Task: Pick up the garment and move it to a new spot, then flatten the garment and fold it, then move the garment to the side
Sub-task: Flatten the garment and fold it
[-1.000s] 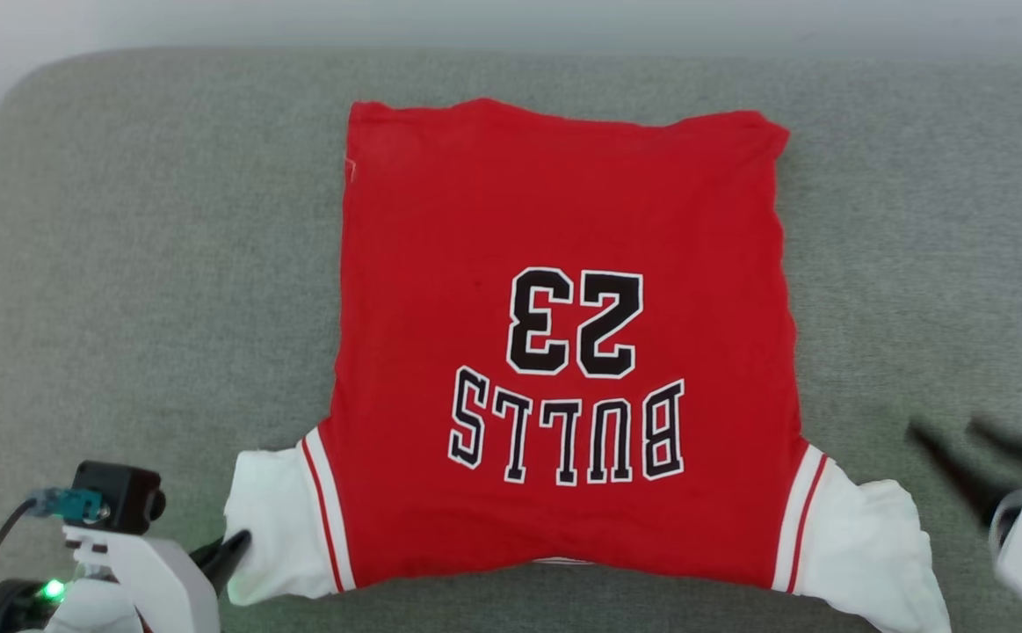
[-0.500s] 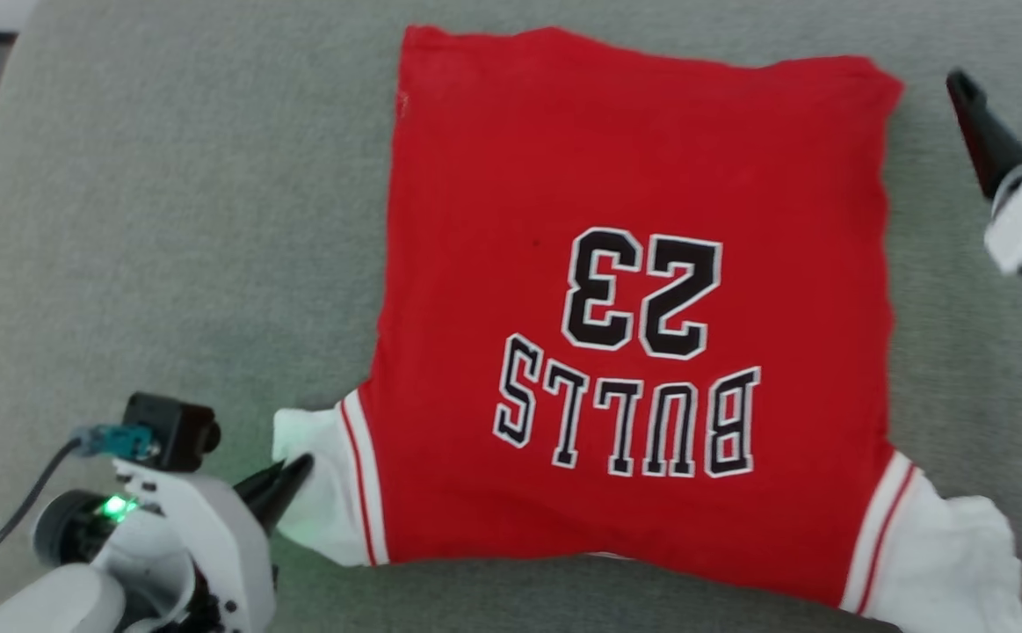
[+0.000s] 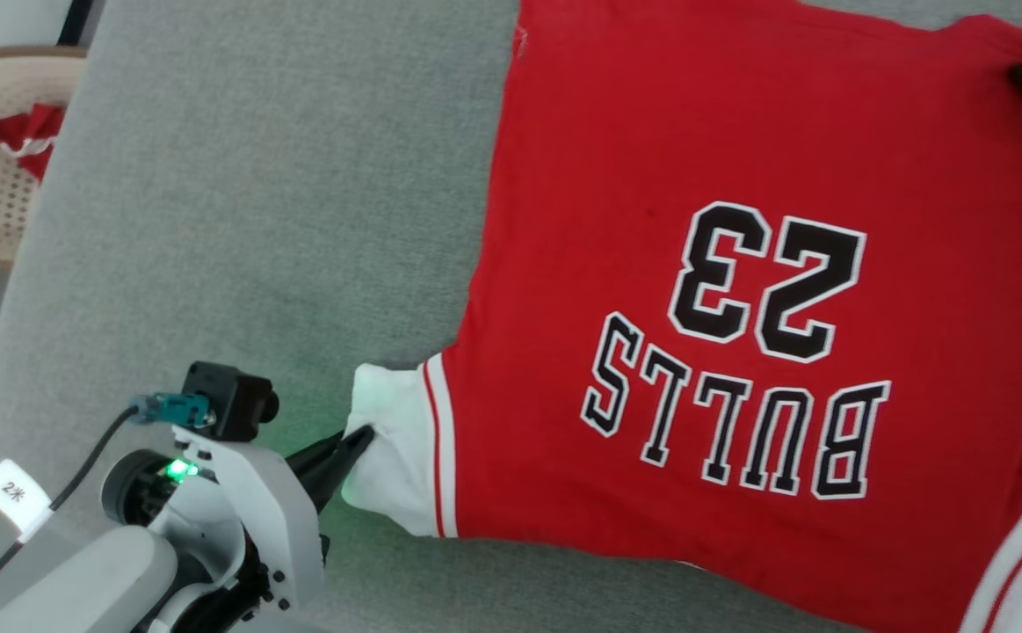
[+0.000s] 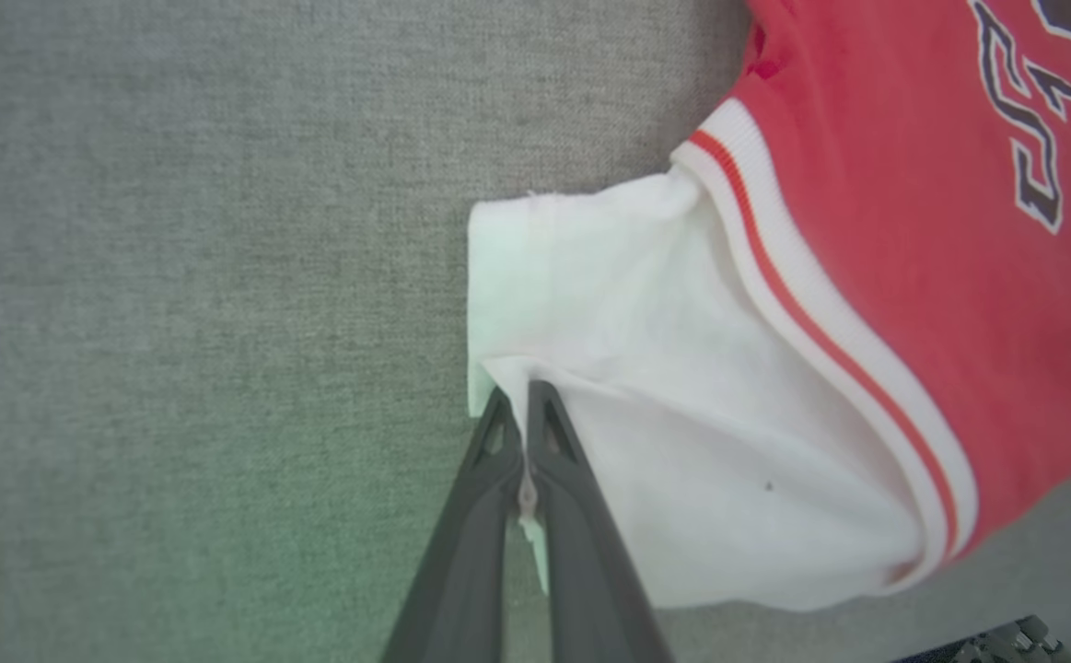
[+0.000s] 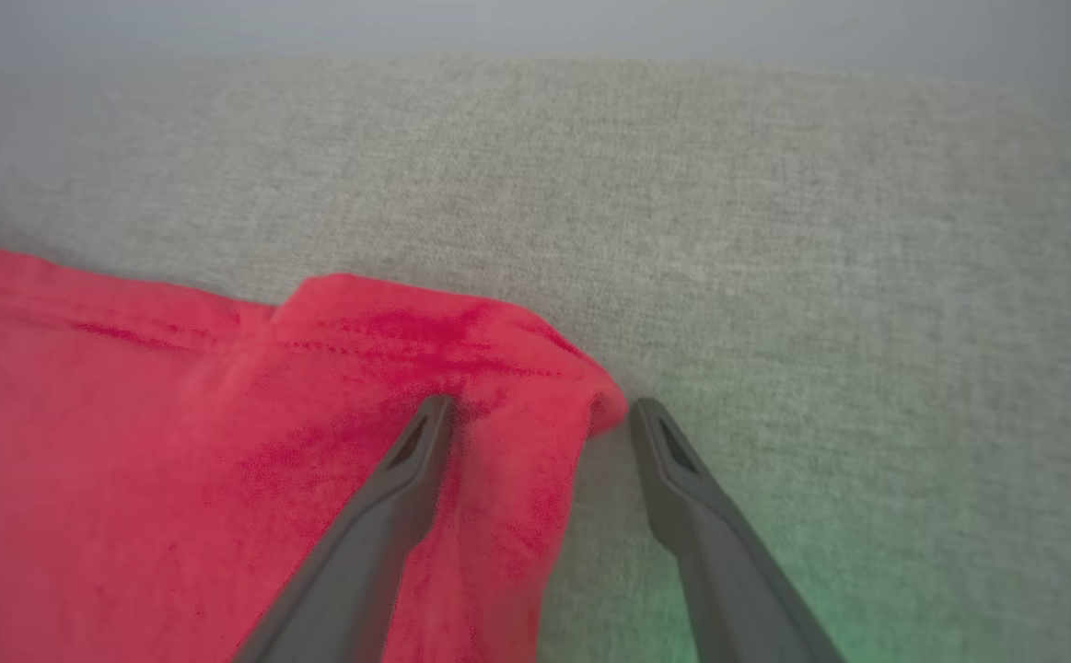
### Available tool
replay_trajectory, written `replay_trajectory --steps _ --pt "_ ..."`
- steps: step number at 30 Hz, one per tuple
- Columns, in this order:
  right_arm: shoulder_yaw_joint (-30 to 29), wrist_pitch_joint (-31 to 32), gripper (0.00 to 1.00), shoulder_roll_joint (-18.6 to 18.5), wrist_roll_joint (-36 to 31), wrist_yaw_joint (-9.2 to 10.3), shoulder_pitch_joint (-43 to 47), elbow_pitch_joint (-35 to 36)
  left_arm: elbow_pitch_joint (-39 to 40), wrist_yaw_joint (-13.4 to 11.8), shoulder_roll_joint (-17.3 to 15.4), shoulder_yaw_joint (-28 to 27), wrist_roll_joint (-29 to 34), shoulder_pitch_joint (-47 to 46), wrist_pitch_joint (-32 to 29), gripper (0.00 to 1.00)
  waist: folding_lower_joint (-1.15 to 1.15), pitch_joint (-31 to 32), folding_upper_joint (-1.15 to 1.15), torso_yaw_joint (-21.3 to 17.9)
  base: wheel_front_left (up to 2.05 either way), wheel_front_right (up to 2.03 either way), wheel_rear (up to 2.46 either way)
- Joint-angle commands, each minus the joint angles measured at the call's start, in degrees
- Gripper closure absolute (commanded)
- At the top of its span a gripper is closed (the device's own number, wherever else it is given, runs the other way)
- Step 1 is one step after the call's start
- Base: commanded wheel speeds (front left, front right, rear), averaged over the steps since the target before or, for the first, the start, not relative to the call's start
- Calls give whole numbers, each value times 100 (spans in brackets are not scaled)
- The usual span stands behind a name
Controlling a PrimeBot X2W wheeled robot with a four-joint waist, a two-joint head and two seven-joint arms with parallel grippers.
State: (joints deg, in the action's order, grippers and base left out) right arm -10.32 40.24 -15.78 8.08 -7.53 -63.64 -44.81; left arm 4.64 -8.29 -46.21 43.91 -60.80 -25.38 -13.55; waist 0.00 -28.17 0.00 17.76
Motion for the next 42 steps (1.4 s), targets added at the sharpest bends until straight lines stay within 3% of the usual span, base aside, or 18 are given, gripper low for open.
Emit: replay_trajectory --steps 1,5,6,7,12,18,24,31,37,42 --pt "-129 216 0 -1 -226 10 -36 -274 -60 47 55 22 45 -64 18 100 0 -168 0 199 0 0 0" --pt "-614 775 0 103 -762 11 -58 -781 -167 111 141 41 16 -123 40 100 0 -180 0 246 0 0 0" --pt "-669 942 63 138 -891 11 -44 -873 -195 122 157 42 4 -125 32 100 0 -179 0 249 0 0 0" --pt "-735 1027 100 155 -999 11 -41 -912 -217 134 166 43 -1 -126 42 100 0 -177 0 246 0 0 0" --pt "-899 1000 100 310 -1317 8 -90 -725 -336 140 159 23 21 -114 100 100 0 -95 0 164 0 0 0" --pt "-551 996 100 337 -1211 9 -53 -509 -373 95 69 -31 17 -27 177 100 0 121 0 -33 0 0 0" --pt "214 1129 100 256 -348 9 342 75 -308 -42 -156 -117 -64 144 194 100 0 474 0 -378 0 0 0" --pt "887 1588 100 -139 1008 9 1473 1616 -144 -231 -456 -192 -109 359 149 100 0 884 0 -797 0 0 0" --pt "761 2116 100 -314 1853 9 2818 3246 -25 -336 -662 -237 -143 474 89 100 0 1125 0 -1107 0 0 0" --pt "491 2381 100 -295 2073 9 4011 4437 76 -386 -767 -256 -175 538 52 100 0 1265 0 -1329 0 0 0"
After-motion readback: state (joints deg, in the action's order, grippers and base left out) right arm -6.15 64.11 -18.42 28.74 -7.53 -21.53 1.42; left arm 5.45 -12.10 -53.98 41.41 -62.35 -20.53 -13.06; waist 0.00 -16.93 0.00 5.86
